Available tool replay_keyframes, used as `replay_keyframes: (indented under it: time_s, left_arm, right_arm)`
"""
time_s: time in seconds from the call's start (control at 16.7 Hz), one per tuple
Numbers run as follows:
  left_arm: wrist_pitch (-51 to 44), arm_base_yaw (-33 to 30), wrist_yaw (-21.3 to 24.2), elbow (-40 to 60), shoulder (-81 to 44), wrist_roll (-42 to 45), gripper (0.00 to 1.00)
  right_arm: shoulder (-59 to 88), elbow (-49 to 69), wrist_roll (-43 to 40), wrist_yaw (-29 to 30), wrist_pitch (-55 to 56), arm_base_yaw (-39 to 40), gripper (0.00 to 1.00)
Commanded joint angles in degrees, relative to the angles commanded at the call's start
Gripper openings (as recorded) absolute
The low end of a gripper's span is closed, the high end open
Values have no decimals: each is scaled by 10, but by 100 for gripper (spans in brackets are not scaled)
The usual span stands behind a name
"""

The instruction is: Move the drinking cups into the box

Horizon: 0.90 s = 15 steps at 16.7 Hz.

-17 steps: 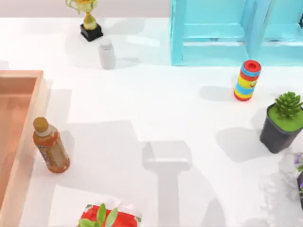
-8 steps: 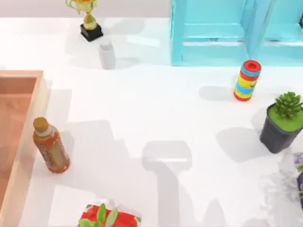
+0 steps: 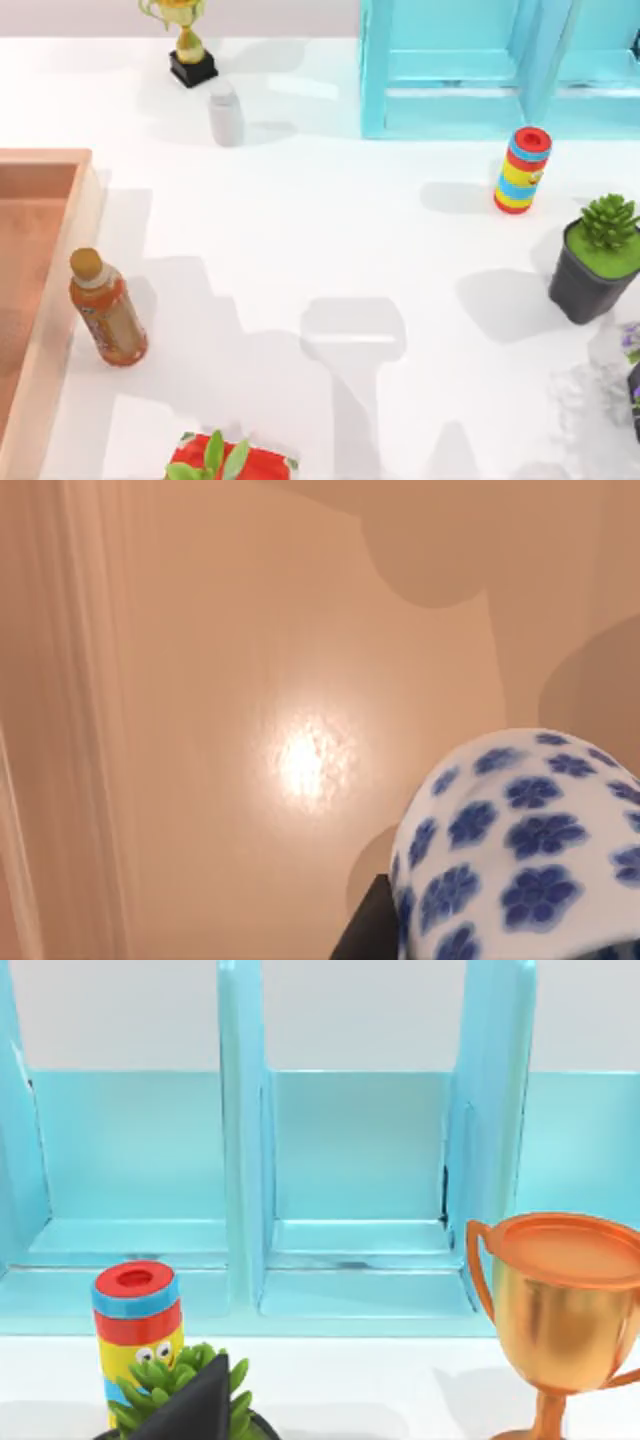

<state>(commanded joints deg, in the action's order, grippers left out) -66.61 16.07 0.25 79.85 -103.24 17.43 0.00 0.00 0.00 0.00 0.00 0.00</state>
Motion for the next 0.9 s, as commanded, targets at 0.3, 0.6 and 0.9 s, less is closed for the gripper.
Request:
replay_keyframes:
  time_s: [0.3,0.6,0.9]
  left_arm:
    - [0,0,0,0,0,0,38]
    - [0,0,0,0,0,0,75]
    - [0,0,0,0,0,0,100]
  right_arm:
    - [0,0,0,0,0,0,100]
    - [0,0,0,0,0,0,100]
    - [0,0,0,0,0,0,100]
